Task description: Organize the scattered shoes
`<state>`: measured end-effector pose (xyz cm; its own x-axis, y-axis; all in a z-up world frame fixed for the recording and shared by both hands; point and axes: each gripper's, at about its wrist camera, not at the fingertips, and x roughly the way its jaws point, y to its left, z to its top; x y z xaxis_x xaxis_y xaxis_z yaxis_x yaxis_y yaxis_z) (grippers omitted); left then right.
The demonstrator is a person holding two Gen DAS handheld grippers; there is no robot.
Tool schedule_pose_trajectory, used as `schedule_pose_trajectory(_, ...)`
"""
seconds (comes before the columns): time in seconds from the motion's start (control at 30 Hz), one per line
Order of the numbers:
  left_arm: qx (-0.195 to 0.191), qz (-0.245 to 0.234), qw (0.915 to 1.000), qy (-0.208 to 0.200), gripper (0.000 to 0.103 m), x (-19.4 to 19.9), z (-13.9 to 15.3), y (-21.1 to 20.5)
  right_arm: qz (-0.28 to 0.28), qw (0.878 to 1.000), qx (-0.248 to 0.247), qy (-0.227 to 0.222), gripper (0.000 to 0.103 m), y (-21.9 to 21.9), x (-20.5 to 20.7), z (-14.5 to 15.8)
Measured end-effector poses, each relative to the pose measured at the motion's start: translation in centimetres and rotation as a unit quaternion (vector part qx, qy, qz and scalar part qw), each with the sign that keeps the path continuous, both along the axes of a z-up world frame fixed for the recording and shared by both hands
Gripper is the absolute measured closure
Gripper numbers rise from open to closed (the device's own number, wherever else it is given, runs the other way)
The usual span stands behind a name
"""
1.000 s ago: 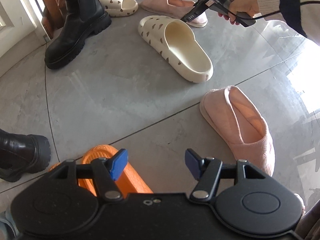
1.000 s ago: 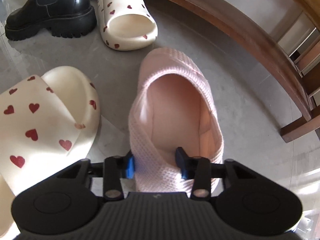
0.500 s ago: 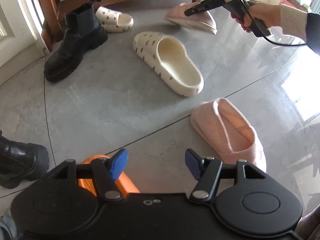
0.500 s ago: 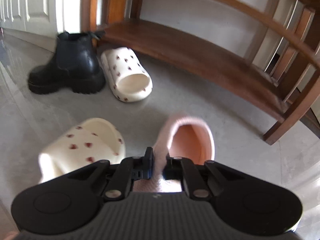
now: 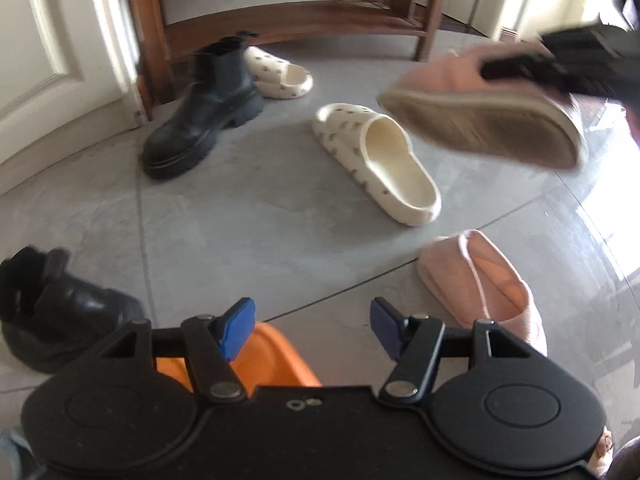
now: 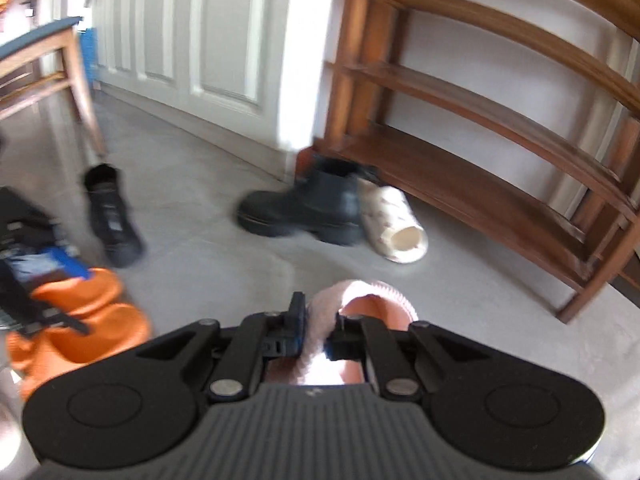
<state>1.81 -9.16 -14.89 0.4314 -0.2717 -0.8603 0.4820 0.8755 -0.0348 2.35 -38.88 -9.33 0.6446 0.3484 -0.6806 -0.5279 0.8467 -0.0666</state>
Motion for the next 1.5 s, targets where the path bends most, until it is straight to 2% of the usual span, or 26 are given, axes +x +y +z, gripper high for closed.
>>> schedule_pose_trajectory(0.23, 0.025, 0.018, 0.9995, 0.003, 0.039, -0.3, -0.6, 1.5, 0.047, 0.999, -0.001, 0.022, 0.093, 5.0, -2.7, -2.4)
schedule_pose_trajectory(0.5, 0.034, 0.021, 0.9992, 0.007, 0.039, -0.2, -1.2, 2.2, 0.121, 0.988, -0.035, 0.087, 0.093, 11.5, -7.3, -8.5)
schedule_pose_trajectory(0.57, 0.050, -0.013, 0.9987, -0.001, 0.039, -0.3, -1.7, 1.2, 0.126, 0.987, -0.037, 0.096, 0.093, 12.1, -8.1, -9.3)
schedule_pose_trajectory(0.63, 0.069, -0.058, 0.9959, -0.011, 0.039, -0.4, -2.3, -0.1, 0.126, 0.985, -0.035, 0.108, 0.088, 12.6, -8.9, -10.6)
schedule_pose_trajectory(0.7, 0.088, -0.102, 0.9907, -0.021, 0.039, -0.5, -2.9, -1.3, 0.116, 0.987, -0.034, 0.110, 0.069, 12.8, -9.7, -11.8)
schedule_pose_trajectory(0.73, 0.097, -0.123, 0.9872, -0.026, 0.039, -0.6, -3.2, -1.9, 0.113, 0.988, -0.034, 0.103, 0.038, 12.8, -10.1, -12.0)
schedule_pose_trajectory(0.77, 0.107, -0.145, 0.9831, -0.031, 0.039, -0.6, -3.5, -2.6, 0.112, 0.989, -0.035, 0.093, 0.013, 12.8, -10.5, -12.0)
schedule_pose_trajectory(0.8, 0.116, -0.167, 0.9784, -0.036, 0.039, -0.7, -3.9, -3.2, 0.116, 0.990, -0.044, 0.070, 0.010, 12.8, -11.0, -11.6)
schedule_pose_trajectory(0.93, 0.153, -0.253, 0.9538, -0.056, 0.039, -0.9, -5.1, -5.7, 0.138, 0.988, -0.057, 0.025, 0.010, 12.1, -11.7, -9.7)
schedule_pose_trajectory(0.97, 0.162, -0.283, 0.9434, -0.061, 0.039, -1.4, -5.5, -6.4, 0.134, 0.989, -0.061, 0.021, 0.010, 11.4, -11.7, -9.0)
schedule_pose_trajectory(1.1, 0.182, -0.414, 0.8891, -0.072, 0.039, -3.4, -7.2, -8.4, 0.085, 0.995, -0.057, 0.021, 0.010, 8.5, -11.6, -7.3)
schedule_pose_trajectory(1.13, 0.186, -0.433, 0.8796, -0.067, 0.039, -3.5, -7.6, -8.9, 0.071, 0.996, -0.052, 0.022, 0.010, 7.8, -11.7, -7.0)
schedule_pose_trajectory(1.23, 0.201, -0.464, 0.8614, -0.049, 0.039, -2.8, -9.1, -10.4, 0.026, 0.998, -0.046, 0.036, 0.010, 5.2, -12.1, -6.5)
schedule_pose_trajectory(1.37, 0.221, -0.504, 0.8346, -0.025, 0.041, -2.0, -11.1, -12.5, 0.005, 0.998, -0.051, 0.044, 0.010, 3.8, -12.5, -6.7)
schedule_pose_trajectory(1.4, 0.223, -0.503, 0.8346, -0.022, 0.042, -1.8, -11.4, -12.8, 0.001, 0.998, -0.050, 0.048, 0.010, 3.5, -12.6, -6.9)
schedule_pose_trajectory(1.47, 0.222, -0.485, 0.8455, -0.022, 0.043, -1.6, -11.5, -12.9, -0.005, 0.998, -0.044, 0.052, 0.010, 3.4, -12.4, -7.1)
schedule_pose_trajectory(1.5, 0.222, -0.476, 0.8508, -0.022, 0.048, -1.5, -11.5, -13.0, -0.006, 0.998, -0.041, 0.057, 0.010, 3.5, -12.3, -7.3)
